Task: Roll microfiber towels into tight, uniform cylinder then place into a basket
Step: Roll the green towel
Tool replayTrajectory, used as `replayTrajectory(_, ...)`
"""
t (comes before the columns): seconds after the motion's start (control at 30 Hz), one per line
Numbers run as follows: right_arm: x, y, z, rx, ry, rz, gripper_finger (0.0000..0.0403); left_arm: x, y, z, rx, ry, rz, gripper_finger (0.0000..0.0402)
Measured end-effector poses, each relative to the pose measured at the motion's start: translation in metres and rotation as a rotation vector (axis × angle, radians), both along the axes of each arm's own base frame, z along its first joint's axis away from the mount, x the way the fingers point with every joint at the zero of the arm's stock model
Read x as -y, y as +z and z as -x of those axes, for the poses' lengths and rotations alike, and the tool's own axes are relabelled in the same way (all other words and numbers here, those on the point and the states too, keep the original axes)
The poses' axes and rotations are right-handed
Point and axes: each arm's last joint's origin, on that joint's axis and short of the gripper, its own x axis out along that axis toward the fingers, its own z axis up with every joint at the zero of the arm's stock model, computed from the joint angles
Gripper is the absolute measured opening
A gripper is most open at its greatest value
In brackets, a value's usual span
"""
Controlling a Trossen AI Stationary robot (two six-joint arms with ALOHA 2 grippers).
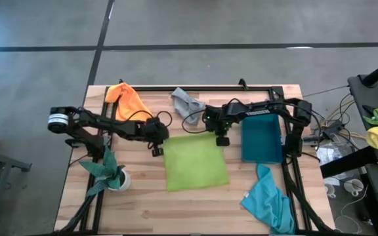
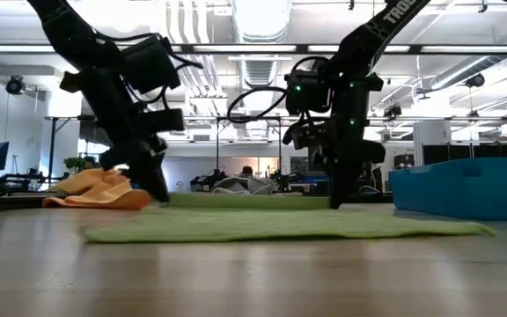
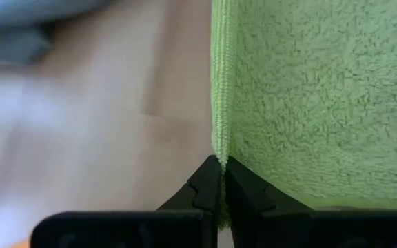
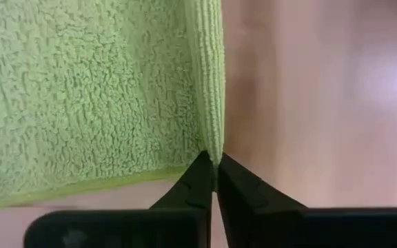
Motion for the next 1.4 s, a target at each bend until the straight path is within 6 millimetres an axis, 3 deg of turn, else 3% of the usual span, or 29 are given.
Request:
replayTrajectory(0.3,0.002,-0.004,-0.001,-0.004,0.036,0.205,0.0009,-0.004,0.001,0.001,-0.034,-0.018,-0.114,0.0)
replayTrajectory(0.6,-0.016,-0.019,0.002,-0.002,0.126,0.367,0.0009,-0.002,-0.009,0.0,-0.107,-0.104,-0.151,0.0)
replayTrajectory(0.9,-0.031,-0.023,0.002,-0.033,0.171,0.433,0.0012,0.0,-0.005,-0.001,-0.117,-0.223,-0.172,0.0)
replayTrajectory(1.23,-0.034,-0.023,0.005,-0.059,0.196,0.4,0.0072,0.003,-0.006,-0.002,-0.086,-0.295,-0.073,0.0002)
replayTrajectory(1.4,-0.034,-0.019,0.005,-0.058,0.218,0.397,0.01,0.003,-0.006,-0.001,-0.09,-0.295,-0.071,0.0027)
